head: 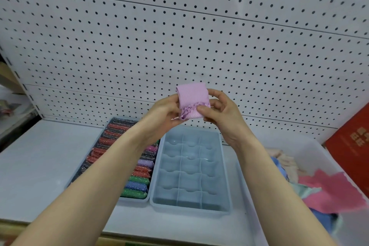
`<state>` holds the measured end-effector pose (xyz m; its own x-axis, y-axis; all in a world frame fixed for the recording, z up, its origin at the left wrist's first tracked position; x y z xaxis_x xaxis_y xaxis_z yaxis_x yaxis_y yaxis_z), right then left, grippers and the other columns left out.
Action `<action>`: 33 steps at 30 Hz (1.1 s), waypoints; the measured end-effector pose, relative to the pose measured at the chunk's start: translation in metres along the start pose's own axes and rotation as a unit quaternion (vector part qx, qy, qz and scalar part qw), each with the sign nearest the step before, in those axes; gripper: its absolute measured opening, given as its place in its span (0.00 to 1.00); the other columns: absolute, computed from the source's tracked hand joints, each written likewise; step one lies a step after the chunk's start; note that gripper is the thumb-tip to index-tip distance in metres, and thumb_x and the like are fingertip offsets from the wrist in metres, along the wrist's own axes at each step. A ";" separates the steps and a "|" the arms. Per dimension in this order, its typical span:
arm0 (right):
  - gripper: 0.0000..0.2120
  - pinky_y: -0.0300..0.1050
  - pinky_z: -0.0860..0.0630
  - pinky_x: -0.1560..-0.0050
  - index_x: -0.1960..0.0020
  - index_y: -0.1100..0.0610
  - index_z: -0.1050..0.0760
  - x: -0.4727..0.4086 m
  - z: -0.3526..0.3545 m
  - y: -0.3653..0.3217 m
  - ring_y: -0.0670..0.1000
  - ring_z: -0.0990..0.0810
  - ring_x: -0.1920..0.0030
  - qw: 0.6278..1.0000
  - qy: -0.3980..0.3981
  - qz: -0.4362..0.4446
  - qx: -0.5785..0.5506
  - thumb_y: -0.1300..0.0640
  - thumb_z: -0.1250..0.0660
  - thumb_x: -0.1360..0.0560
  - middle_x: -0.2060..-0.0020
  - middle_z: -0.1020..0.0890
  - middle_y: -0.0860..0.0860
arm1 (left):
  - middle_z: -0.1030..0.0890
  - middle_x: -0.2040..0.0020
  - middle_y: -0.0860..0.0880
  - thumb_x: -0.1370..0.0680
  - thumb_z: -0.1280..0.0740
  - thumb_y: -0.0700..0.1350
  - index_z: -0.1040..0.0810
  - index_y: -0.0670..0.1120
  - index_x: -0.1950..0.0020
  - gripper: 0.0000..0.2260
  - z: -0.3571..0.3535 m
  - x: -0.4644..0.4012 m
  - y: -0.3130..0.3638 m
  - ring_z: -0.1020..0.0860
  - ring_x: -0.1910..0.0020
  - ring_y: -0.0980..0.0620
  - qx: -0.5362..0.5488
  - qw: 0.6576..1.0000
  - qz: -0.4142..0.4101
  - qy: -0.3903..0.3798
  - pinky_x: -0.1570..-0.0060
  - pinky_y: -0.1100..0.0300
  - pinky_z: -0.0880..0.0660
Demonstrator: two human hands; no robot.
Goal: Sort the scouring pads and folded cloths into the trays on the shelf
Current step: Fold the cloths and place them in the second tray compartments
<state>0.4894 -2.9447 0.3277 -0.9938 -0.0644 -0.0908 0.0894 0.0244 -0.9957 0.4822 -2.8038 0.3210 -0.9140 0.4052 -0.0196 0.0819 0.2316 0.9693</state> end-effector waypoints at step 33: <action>0.09 0.37 0.21 0.58 0.49 0.65 0.18 -0.004 -0.003 0.138 0.47 0.19 0.61 0.960 -0.105 -0.205 0.157 0.63 0.26 0.27 0.61 0.16 0.54 | 0.18 0.45 0.56 0.26 0.27 0.39 0.20 0.53 0.41 0.16 0.076 0.000 -0.104 0.20 0.45 0.58 -0.276 0.955 0.022 0.107 0.41 0.56 0.22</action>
<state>0.5057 -2.9378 0.1911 -0.9172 -0.2050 0.3417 -0.2584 -0.3467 -0.9017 0.5045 -2.7604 0.2018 -0.9796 0.2000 0.0177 -0.0456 -0.3074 0.9505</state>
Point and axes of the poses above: each hand's wrist, its own x-axis away from the middle knuckle, its own z-axis out of the back of the hand, y = z × x, the point moved 10 cm from there along -x, towards the middle knuckle
